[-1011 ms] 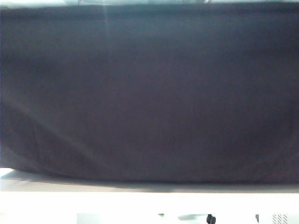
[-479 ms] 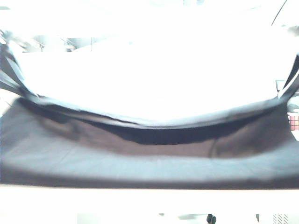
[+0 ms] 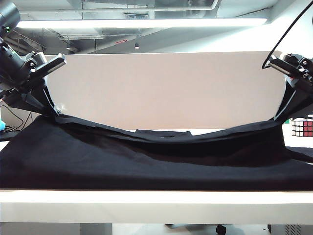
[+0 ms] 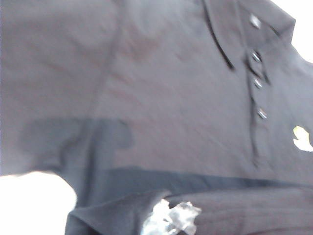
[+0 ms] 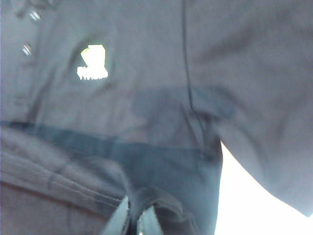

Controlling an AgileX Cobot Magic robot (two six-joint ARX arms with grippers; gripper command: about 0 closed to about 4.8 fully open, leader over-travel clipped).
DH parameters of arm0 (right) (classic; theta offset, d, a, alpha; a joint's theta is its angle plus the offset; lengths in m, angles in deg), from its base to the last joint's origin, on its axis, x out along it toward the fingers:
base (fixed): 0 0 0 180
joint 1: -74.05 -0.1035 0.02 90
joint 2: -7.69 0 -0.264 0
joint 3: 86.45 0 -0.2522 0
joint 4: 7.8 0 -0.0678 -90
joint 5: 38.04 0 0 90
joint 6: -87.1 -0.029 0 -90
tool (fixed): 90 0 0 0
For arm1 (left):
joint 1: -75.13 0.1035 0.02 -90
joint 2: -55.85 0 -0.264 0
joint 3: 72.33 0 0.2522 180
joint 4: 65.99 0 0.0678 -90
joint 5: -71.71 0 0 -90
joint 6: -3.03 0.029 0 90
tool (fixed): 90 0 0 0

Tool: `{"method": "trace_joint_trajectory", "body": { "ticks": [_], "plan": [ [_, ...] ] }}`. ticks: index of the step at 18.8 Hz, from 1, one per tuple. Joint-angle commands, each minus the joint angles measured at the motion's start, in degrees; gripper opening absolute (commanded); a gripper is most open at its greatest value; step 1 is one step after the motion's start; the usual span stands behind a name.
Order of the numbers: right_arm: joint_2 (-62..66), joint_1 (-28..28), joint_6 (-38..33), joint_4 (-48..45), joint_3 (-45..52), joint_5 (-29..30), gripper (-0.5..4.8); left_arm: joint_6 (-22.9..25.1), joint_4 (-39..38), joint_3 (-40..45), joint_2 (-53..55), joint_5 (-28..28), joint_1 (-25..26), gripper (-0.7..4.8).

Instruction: Fold the bottom side of the T-shirt horizontally towards the center, about one-third of the way, then fold the sleeve back towards the center, creating a straight line along the edge of the T-shirt, and finally fold the bottom of the T-shirt up towards the top, creating a neat rectangle.

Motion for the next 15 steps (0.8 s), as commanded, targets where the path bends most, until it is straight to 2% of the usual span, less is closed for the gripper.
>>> {"method": "trace_joint_trajectory", "body": {
  "ticks": [1,2,4,7,9,11,13,15],
  "plan": [
    [0.0,0.0,0.1,-6.3,-0.3,0.0,1.48,3.7,3.8,-0.2,1.1,2.0,0.6,1.42],
    [0.0,0.0,-0.1,-7.1,-0.4,-0.4,2.13,4.3,3.8,-0.2,1.3,2.6,0.7,1.90],
    [0.0,0.4,0.2,-7.9,-0.9,-1.6,2.38,5.6,4.4,-0.2,1.4,2.8,2.6,1.92],
    [0.2,4.2,0.2,-6.8,-3.2,-5.4,2.43,5.6,4.6,-0.7,1.4,2.9,8.4,1.93],
    [2.1,8.0,0.4,-6.6,-3.9,-5.7,2.43,5.4,4.5,-0.7,1.4,2.8,12.1,1.93],
    [5.3,10.2,0.1,-6.9,-4.2,-5.6,2.43,5.4,5.5,-0.7,2.3,2.8,14.1,1.93],
    [9.6,11.3,-0.5,-6.5,-5.6,-3.1,2.44,5.1,5.4,-1.8,5.7,1.2,14.8,1.94],
    [12.8,11.7,-0.5,-5.7,-7.0,-2.3,2.44,4.9,5.4,-3.3,9.8,-1.3,15.1,2.42]
  ]
}}
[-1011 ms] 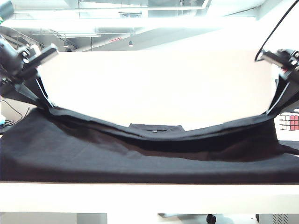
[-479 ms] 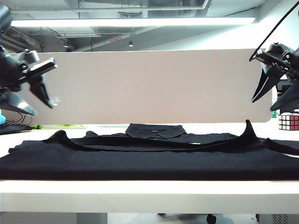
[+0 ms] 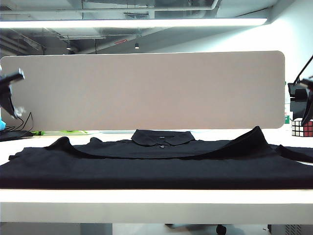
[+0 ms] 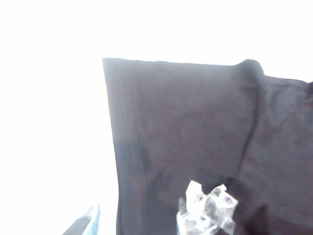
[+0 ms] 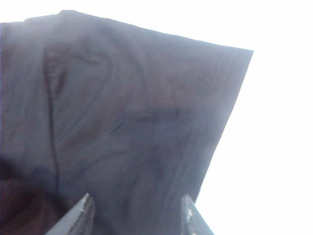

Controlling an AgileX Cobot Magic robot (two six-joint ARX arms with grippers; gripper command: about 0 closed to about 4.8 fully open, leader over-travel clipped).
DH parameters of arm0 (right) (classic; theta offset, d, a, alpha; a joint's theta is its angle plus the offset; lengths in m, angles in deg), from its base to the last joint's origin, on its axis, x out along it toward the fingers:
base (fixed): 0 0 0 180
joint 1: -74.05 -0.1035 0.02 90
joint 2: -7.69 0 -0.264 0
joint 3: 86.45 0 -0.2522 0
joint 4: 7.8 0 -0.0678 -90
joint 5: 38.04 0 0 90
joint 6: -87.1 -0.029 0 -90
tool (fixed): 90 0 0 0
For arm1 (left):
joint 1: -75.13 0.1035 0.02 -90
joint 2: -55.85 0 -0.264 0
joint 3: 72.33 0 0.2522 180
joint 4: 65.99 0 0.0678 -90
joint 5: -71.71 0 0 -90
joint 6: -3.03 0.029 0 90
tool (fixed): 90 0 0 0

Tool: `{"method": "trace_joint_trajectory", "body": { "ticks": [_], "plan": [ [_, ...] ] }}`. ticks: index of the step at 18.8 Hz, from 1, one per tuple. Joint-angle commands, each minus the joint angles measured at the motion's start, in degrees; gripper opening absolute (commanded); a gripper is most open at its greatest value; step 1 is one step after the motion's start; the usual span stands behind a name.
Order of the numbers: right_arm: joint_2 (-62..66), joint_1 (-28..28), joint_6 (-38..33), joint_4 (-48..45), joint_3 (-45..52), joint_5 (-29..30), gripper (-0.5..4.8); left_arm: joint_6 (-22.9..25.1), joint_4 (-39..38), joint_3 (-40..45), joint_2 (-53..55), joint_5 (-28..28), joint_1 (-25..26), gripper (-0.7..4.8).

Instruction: Fold the bottom side of the T-shirt horizontally towards the center, about one-third of the way, then fold the sleeve back towards the center, creating a straight line along the edge of the T-shirt, and finally fold the bottom of the T-shirt up towards the top, creating a neat rectangle.

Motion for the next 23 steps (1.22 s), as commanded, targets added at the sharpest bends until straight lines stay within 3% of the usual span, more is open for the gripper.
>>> {"method": "trace_joint_trajectory", "body": {
  "ticks": [1,23],
  "plan": [
    [4.2,0.4,-0.3,0.6,-2.3,1.5,2.45,-0.1,-0.2,-2.6,6.4,-3.0,0.2,2.63],
    [13.6,2.4,-0.1,-3.5,-7.2,-0.1,2.66,0.5,1.0,-13.6,22.3,-1.9,0.2,2.80]
  ]
}}
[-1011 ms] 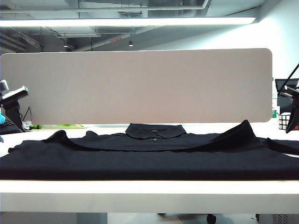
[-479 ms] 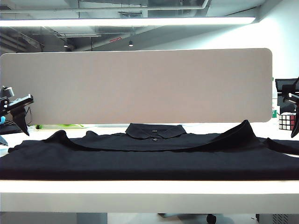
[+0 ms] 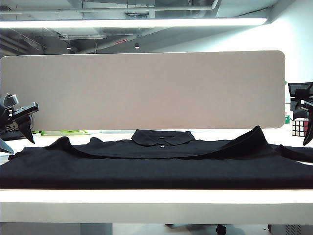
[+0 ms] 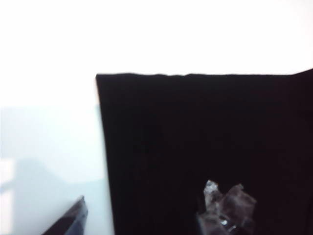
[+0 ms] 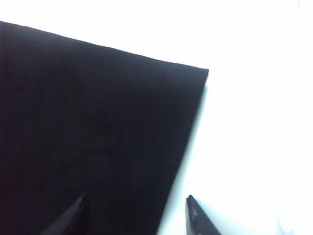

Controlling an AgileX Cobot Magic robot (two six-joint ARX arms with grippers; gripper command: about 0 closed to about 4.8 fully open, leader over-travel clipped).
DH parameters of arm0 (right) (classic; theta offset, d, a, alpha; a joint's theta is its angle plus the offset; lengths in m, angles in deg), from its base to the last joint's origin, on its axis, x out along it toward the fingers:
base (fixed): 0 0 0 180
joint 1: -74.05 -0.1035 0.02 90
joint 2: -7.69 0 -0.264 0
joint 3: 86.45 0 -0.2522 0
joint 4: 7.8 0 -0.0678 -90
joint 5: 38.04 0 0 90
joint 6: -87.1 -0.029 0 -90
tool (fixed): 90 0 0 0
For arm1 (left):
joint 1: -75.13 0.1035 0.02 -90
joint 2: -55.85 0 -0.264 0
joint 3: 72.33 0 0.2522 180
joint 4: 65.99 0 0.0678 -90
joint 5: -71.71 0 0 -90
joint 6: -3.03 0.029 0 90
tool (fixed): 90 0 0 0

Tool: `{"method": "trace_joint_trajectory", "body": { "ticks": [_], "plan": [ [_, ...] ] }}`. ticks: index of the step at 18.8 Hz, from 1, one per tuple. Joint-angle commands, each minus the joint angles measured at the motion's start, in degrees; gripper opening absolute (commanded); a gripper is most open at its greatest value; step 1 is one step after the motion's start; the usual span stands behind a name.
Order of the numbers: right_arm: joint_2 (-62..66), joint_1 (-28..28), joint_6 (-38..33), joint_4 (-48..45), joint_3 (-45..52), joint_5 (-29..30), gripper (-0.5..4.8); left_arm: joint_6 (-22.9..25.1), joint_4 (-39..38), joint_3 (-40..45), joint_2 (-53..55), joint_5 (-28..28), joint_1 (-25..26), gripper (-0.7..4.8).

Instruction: Fold the bottom side of the T-shirt horizontally towards the center, about one-third of the way, then fold the sleeve back towards the center, creating a straight line along the edge of the T-shirt, and finally fold the bottom of the T-shirt up towards the top, creating a neat rectangle.

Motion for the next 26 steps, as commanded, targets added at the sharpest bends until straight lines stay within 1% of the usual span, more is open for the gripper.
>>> {"method": "trace_joint_trajectory", "body": {
  "ticks": [1,3,6,8,11,13,14,15,16,17,20,22,23,24,25,26],
  "plan": [
    [2.2,0.1,0.0,-0.1,-1.2,0.0,2.66,0.3,-0.8,0.3,1.8,-0.4,0.1,2.80],
    [3.2,0.0,-0.4,-0.1,-1.6,0.1,2.66,0.3,-0.5,0.3,2.1,-0.9,0.1,2.79],
    [4.9,-0.3,-1.6,-0.5,-1.9,0.6,2.65,0.3,0.2,-0.3,3.3,-4.4,0.0,2.78],
    [5.3,-0.7,-1.6,-0.5,-1.9,0.4,2.61,0.3,0.5,-0.4,3.7,-4.6,-0.4,2.77],
    [5.4,-0.9,-1.6,-0.9,-1.9,0.5,2.60,0.3,1.5,-0.4,4.0,-6.8,-0.9,2.63],
    [5.4,-1.0,-1.7,-0.9,-1.9,0.7,2.60,0.3,1.7,-0.7,4.2,-7.9,-1.1,2.37],
    [5.4,-1.0,-1.7,-0.9,-1.9,0.7,2.59,0.3,1.6,-0.9,4.4,-8.0,-1.3,2.35],
    [5.4,-1.0,-1.7,-0.7,-1.9,0.6,2.49,0.3,1.6,-1.0,4.4,-8.0,-1.3,2.35],
    [5.4,-1.0,-1.7,-0.3,-1.9,0.6,2.17,0.3,1.7,-1.0,4.4,-8.0,-1.3,2.30],
    [5.4,-1.0,-1.7,-0.2,-1.9,0.6,1.97,0.3,1.7,-1.0,4.4,-8.0,-1.3,1.96],
    [5.4,-1.0,-1.7,-0.2,-1.9,0.4,1.93,0.3,1.7,-1.0,4.4,-8.0,-1.3,1.45],
    [5.4,-0.9,-1.7,-0.2,-1.9,0.4,1.36,0.3,1.7,-1.0,4.4,-8.0,-1.3,1.40],
    [5.4,-0.9,-1.6,-0.2,-1.9,0.4,0.95,0.3,1.8,-1.0,4.4,-8.0,-1.3,1.22],
    [5.4,-0.9,-1.5,-0.2,-1.9,0.4,0.66,0.3,1.9,-1.0,4.4,-8.0,-1.3,0.91],
    [5.4,-0.9,-1.4,-0.4,-1.9,0.5,0.22,0.3,2.4,-1.0,4.4,-8.0,-1.3,0.23],
    [5.4,-0.9,-1.3,-0.6,-1.9,0.4,0.13,0.3,2.8,-1.0,4.4,-8.0,-1.3,-0.03]
  ]
}}
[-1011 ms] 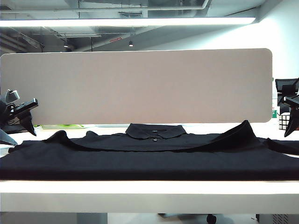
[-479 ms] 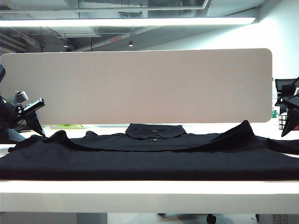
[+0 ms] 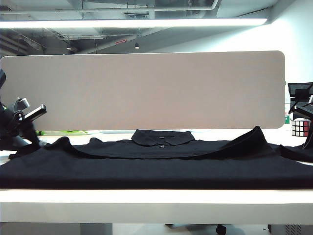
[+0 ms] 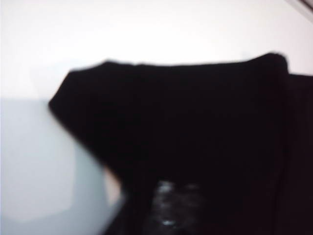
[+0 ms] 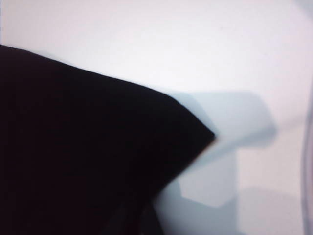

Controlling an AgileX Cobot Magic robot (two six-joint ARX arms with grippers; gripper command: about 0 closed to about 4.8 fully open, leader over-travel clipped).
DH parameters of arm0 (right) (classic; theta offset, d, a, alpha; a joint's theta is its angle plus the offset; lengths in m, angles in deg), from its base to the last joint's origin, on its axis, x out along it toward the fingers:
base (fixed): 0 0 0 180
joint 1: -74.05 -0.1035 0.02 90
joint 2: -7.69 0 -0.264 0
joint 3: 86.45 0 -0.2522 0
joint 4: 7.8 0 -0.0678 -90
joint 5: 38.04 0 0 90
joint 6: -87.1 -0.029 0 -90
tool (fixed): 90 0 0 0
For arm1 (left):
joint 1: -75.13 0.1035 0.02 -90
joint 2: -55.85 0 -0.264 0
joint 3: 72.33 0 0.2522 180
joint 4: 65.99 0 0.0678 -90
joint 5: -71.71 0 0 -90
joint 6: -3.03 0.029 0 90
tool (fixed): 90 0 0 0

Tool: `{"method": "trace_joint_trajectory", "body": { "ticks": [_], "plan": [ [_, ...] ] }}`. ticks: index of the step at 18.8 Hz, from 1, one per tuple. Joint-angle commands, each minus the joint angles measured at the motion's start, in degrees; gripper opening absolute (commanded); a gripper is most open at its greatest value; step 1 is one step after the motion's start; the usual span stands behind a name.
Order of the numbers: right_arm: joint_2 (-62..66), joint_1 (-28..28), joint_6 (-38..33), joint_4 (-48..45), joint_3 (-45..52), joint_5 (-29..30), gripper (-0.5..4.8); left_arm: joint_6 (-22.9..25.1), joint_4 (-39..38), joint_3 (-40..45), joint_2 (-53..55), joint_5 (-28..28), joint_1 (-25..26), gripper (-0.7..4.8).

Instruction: Fold the bottom side of the T-shirt horizontally towards the center, about one-third of the way, then fold the sleeve back towards the center, creating a straight line along the edge of the T-shirt, and finally fold the bottom of the T-shirt up towards the top, creating a neat rectangle.

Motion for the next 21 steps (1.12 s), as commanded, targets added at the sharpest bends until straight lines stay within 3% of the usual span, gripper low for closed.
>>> {"method": "trace_joint_trajectory", "body": {
  "ticks": [1,14,20,21],
  "plan": [
    [0.7,-0.2,0.1,3.1,0.6,-0.7,0.03,0.2,-1.0,0.4,0.4,0.2,-0.2,-0.06],
    [-9.2,-2.3,2.6,8.0,-3.5,1.6,-0.05,1.5,3.0,0.3,-9.5,-1.4,-2.9,-0.06],
    [-15.3,-12.3,2.6,11.6,-3.5,2.2,-0.05,2.0,1.6,0.3,-14.3,-2.6,-12.6,-0.06],
    [-15.7,-16.1,2.6,12.8,-3.5,2.6,-0.05,2.1,0.7,0.3,-14.3,-2.6,-15.9,-0.06]
  ]
}}
